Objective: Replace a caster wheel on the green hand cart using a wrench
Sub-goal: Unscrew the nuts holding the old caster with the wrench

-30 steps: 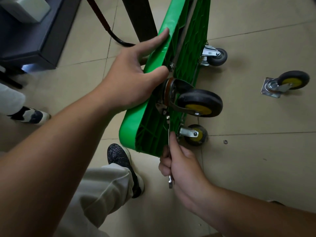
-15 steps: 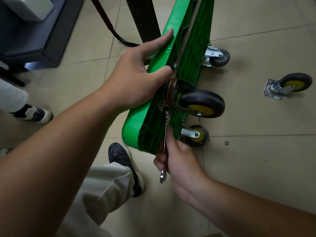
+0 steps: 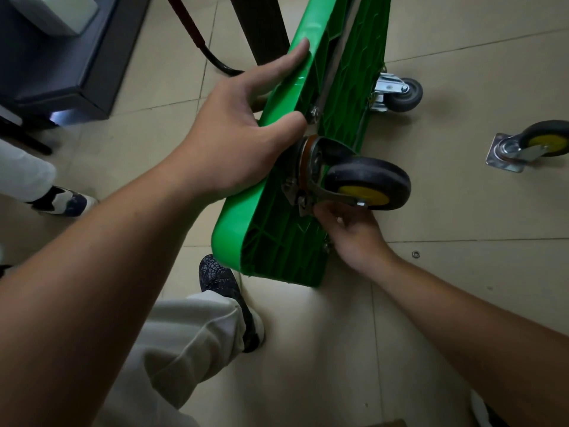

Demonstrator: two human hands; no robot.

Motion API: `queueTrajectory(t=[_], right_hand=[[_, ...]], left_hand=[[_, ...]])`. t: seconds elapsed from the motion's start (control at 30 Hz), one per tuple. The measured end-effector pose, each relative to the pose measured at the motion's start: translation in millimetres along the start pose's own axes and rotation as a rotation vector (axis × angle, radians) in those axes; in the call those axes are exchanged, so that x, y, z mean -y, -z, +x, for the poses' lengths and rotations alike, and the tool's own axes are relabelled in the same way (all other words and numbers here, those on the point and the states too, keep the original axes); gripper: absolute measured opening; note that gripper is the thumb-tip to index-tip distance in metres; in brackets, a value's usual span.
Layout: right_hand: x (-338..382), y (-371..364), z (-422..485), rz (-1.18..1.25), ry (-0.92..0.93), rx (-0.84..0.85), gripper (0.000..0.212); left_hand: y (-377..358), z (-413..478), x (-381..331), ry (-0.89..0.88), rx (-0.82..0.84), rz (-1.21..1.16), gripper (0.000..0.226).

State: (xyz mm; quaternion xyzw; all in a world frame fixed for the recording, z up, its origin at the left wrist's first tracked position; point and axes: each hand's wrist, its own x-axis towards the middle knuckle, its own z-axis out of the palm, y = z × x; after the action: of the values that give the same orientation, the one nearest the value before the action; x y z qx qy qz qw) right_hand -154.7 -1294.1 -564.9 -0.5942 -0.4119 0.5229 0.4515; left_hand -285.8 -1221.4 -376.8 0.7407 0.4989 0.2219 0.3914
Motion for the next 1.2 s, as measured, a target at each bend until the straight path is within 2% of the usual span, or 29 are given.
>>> queueTrajectory(t=[0.1,0.17,0.23,0.3,0.43,0.63,0.73,0.93,1.07,1.2], right_hand=[[-12,-1,-19,0.077,-0.026,0.007,0.043],[-24,-5,-42,0.202,-0.170,-0.009,0.043],[-31,-12,-65,0.294,-0.311,0.009,0.058],[-25,-17,-80,0.338,-0.345,0.039,0.066],[7,-30,-86,0.508,-0.324,0.072,0.044],[46,-43,-91,0.655,-0.305,0.122,0.045],[48,-42,-89,0.615,-0.286,0.114,0.043],[47,-33,-85,0.301,-0.164,0.128,0.036],[53,-39,-85,0.292,-0.208,0.180,0.033],[59,-35,-77,0.132,-0.254,0.266,0.038]], left_hand=[[-2,1,-1,-0.007,0.005,0.001,0.067],[-2,1,-1,-0.010,0.008,0.002,0.067],[-2,1,-1,-0.007,0.010,-0.003,0.067],[-2,1,-1,-0.007,0.009,-0.010,0.067],[-2,0,-2,-0.010,0.004,0.009,0.067],[-2,1,-2,-0.005,0.003,0.006,0.067],[-1,0,-2,-0.006,0.005,0.015,0.067],[-1,0,-1,-0.006,0.002,0.017,0.066],[-1,1,0,-0.005,-0.005,0.027,0.066],[-2,1,-1,-0.001,-0.010,0.028,0.066]])
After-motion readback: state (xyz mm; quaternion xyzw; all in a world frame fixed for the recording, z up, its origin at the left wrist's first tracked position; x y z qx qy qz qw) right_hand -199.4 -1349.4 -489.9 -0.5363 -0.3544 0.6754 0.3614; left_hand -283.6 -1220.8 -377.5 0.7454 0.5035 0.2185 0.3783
